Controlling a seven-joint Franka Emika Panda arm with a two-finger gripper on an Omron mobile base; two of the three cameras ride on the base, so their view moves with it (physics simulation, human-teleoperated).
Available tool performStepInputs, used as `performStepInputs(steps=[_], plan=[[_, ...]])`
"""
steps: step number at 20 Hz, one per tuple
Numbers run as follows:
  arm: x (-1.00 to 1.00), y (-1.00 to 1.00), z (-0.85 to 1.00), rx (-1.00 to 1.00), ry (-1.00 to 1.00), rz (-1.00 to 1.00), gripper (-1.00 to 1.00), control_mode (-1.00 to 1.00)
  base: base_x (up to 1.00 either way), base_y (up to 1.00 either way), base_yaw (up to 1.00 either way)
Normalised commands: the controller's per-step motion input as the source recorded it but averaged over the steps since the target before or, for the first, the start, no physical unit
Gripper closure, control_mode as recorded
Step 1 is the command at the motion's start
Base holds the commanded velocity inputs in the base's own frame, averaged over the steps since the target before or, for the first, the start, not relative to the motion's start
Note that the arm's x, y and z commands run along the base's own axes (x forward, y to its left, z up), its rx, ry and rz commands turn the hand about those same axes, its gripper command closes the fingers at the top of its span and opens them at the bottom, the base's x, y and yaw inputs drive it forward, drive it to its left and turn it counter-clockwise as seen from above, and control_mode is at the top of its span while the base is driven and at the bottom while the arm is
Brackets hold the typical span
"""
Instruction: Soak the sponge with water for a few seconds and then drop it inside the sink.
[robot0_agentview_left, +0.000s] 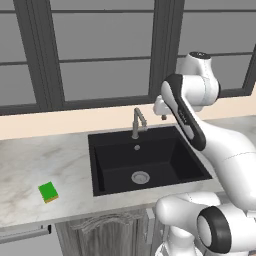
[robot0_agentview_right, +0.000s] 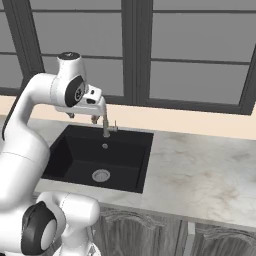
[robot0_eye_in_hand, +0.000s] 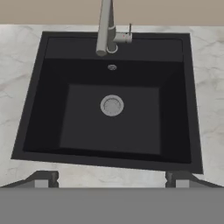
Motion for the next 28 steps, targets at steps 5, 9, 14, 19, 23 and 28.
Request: performStepInputs(steps=[5,9,14,19,23,28], plan=[[0.00,-0.12,0.00,0.00,0.00,0.00,-1.00,-1.00,0.00,0.00,0.00],[0.00,-0.23,0.00,0.00,0.00,0.00,-1.00,-1.00,0.00,0.00,0.00],[0.00,-0.25,0.00,0.00,0.00,0.00,-1.00,-1.00,0.00,0.00,0.00],[0.01,-0.24,0.00,0.00,0.00,0.00,-1.00,-1.00,0.00,0.00,0.00],[0.07,-0.19,0.00,0.00,-0.04,0.00,-1.00,-1.00,0.00,0.00,0.00],[0.07,-0.06,0.00,0.00,-0.10,0.02,-1.00,-1.00,0.00,0.00,0.00]])
